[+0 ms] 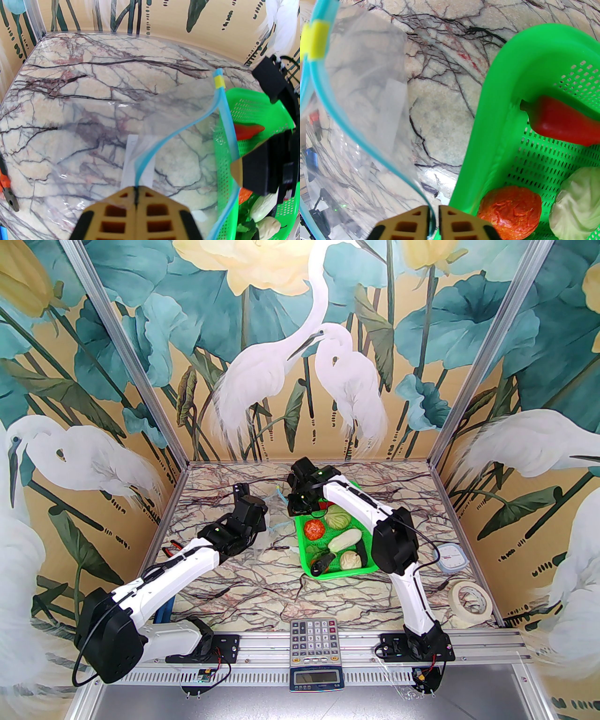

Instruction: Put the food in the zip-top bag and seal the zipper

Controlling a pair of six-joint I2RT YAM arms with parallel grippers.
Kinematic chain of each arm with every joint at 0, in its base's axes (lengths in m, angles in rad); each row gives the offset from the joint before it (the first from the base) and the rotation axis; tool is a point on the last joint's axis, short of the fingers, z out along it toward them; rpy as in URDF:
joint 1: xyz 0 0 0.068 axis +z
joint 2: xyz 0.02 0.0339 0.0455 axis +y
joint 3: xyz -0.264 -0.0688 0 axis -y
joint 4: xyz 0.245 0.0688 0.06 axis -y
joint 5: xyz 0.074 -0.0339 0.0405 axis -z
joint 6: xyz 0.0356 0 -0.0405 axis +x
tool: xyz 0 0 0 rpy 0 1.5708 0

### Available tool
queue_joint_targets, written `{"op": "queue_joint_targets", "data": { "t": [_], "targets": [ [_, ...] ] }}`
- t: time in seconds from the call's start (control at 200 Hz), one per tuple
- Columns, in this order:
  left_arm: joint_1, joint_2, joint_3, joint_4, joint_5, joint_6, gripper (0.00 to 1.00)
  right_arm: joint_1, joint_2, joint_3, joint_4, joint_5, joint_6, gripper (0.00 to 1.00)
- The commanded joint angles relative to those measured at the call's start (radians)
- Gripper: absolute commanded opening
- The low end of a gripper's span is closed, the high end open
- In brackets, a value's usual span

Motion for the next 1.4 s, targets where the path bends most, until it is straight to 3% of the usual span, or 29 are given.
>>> {"op": "queue_joint_targets", "data": {
  "t": [0.0,0.18,0.35,0.685,0.895,1.195,1.396],
  "targets": [
    [0.004,0.027,0.004,0.054,0.037,0.035,0.00,-0.003,-0.028,0.014,0.007,-0.010,0.008,0.29],
    [0.004,0.052,0.020,0.064,0.062,0.067,0.00,-0.009,-0.074,0.043,0.013,-0.009,0.021,0.55],
    [0.004,0.062,0.034,0.058,0.067,0.096,0.00,-0.031,-0.148,0.004,0.006,0.098,0.020,0.62],
    [0.006,0.064,0.032,0.063,0.098,0.104,0.00,-0.073,-0.283,-0.173,-0.056,0.208,0.011,0.64],
    [0.007,0.068,0.036,0.060,0.115,0.105,0.00,-0.077,-0.402,-0.340,-0.156,0.373,0.022,0.69],
    [0.008,0.069,0.035,0.047,0.125,0.117,0.00,-0.088,-0.601,-0.671,-0.058,0.263,0.217,0.74],
    [0.009,0.077,0.037,0.042,0.133,0.121,0.00,-0.076,-0.666,-0.744,-0.093,0.249,0.236,0.65]
  ]
}}
